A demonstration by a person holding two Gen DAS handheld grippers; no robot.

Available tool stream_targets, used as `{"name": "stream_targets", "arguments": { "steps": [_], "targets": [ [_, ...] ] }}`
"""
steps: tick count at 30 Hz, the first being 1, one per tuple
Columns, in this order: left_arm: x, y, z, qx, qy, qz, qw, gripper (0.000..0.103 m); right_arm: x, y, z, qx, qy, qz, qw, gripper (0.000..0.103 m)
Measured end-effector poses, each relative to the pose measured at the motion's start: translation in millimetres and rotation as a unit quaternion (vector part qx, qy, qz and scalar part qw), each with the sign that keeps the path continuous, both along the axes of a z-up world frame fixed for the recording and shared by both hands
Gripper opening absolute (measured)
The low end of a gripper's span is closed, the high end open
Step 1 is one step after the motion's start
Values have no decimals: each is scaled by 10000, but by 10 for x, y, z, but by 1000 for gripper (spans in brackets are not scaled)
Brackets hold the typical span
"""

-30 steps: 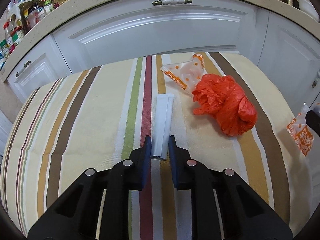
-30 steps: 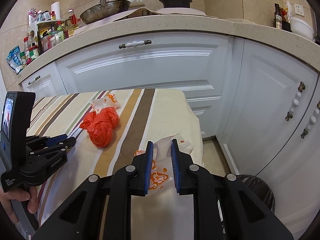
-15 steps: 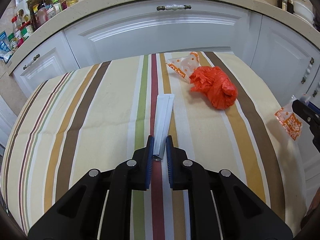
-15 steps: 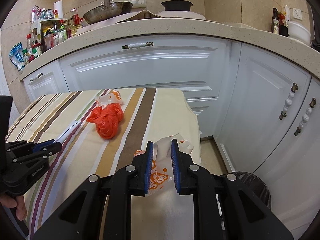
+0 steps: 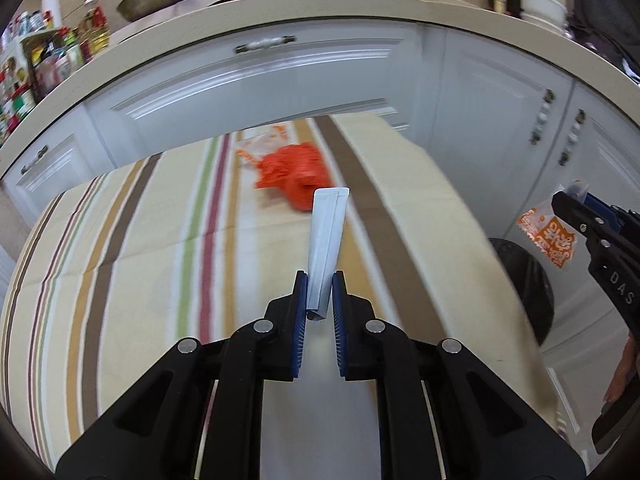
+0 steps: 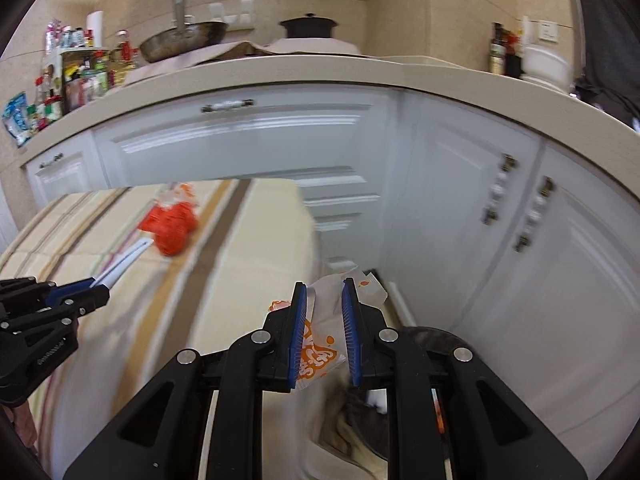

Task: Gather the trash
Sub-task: 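Carry the printed bag and paper strip over the bin and open both grippers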

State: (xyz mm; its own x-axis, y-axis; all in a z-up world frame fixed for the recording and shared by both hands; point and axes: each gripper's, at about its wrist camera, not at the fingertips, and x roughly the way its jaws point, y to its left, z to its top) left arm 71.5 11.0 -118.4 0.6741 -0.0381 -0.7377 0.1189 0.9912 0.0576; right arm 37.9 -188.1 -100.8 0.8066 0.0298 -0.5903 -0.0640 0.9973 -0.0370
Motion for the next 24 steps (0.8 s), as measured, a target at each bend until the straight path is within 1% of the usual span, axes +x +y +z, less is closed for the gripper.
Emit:
{"name": "stream_targets", "arguments": {
  "steps": [3, 7, 15, 19, 22, 24],
  "targets": [
    [-26, -287, 0, -17, -6, -284, 9996, 12, -90, -207, -33, -131, 22, -258, 9996, 19],
    [-46, -678, -9, 48, -100, -623, 9980, 12, -178, -506, -76, -143, 69, -579, 9982, 19],
    [27, -1552, -82, 92, -82, -1252, 9921, 12, -231, -1045, -207, -95, 137, -1126, 9935, 19],
    [116, -1901, -199, 73, 139, -1439, 9895, 13, -215, -1274, -307, -68, 187, -1316, 9911, 19],
    [169, -2142, -311, 229, 162, -1493, 9884, 13, -184, -1404, -380, -56, 242, -1424, 9895, 19],
    [215, -2263, -386, 256, 247, -1530, 9876, 13, -164, -1477, -428, -46, 251, -1484, 9886, 19]
  ]
}}
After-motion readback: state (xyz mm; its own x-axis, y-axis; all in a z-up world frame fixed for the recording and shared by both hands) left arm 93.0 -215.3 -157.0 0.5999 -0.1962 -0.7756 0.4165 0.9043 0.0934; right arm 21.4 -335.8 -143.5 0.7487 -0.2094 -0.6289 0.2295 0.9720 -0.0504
